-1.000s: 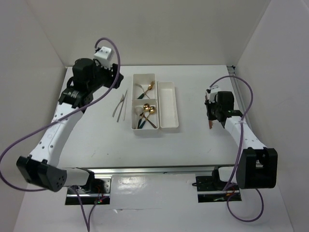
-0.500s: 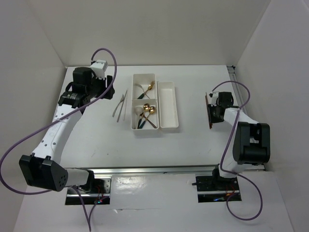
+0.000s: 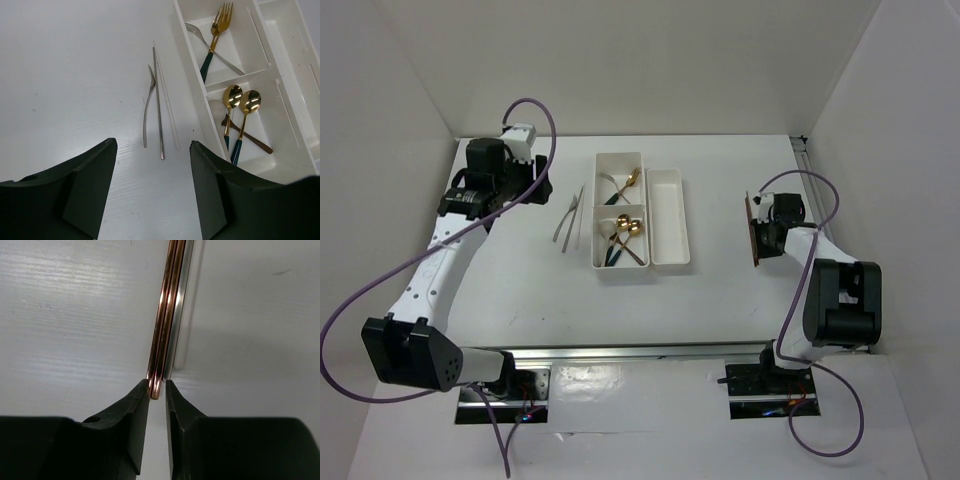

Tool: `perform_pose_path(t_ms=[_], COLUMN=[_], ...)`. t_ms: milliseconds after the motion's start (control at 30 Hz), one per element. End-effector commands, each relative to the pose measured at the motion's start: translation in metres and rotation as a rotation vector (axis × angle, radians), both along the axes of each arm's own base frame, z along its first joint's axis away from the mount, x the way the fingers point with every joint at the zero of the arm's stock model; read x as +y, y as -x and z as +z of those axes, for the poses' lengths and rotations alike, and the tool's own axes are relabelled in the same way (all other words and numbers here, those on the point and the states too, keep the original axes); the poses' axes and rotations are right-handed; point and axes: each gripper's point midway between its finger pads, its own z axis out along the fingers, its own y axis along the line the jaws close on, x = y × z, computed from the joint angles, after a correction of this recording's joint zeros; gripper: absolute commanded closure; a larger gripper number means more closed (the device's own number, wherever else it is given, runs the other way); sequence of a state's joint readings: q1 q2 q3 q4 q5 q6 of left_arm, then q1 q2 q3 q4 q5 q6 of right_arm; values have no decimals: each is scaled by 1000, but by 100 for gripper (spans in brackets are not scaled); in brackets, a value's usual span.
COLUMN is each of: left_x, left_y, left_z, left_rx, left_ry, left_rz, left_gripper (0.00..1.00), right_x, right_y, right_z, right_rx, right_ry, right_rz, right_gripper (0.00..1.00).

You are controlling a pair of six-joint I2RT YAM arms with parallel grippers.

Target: Sort the eating utensils into containers

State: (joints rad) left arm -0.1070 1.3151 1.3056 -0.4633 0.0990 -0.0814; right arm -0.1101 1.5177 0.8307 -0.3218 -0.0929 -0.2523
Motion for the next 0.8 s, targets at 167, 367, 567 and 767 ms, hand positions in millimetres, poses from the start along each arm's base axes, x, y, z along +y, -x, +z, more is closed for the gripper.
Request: perform_pose_path(t_ms=[167, 367, 567, 767], left_x=[-6, -6, -2, -3], left_y=[-14, -18, -21, -24], left_z=[19, 16, 21, 26], left_rx=[-49, -40, -45, -55], left_ry=[28, 27, 28, 29], left_rz=[-25, -24, -15, -15], left_gripper=[27, 27, 27, 27], right_x=[-14, -20, -25, -29], right_y=[-18, -33, -47, -62], right_z=[26, 17, 7, 1], right_rx=[-111, -94, -72, -71], right_ry=[26, 17, 31, 39], right_rz=[-42, -80, -91, -97], right_gripper=[73, 73, 73, 73])
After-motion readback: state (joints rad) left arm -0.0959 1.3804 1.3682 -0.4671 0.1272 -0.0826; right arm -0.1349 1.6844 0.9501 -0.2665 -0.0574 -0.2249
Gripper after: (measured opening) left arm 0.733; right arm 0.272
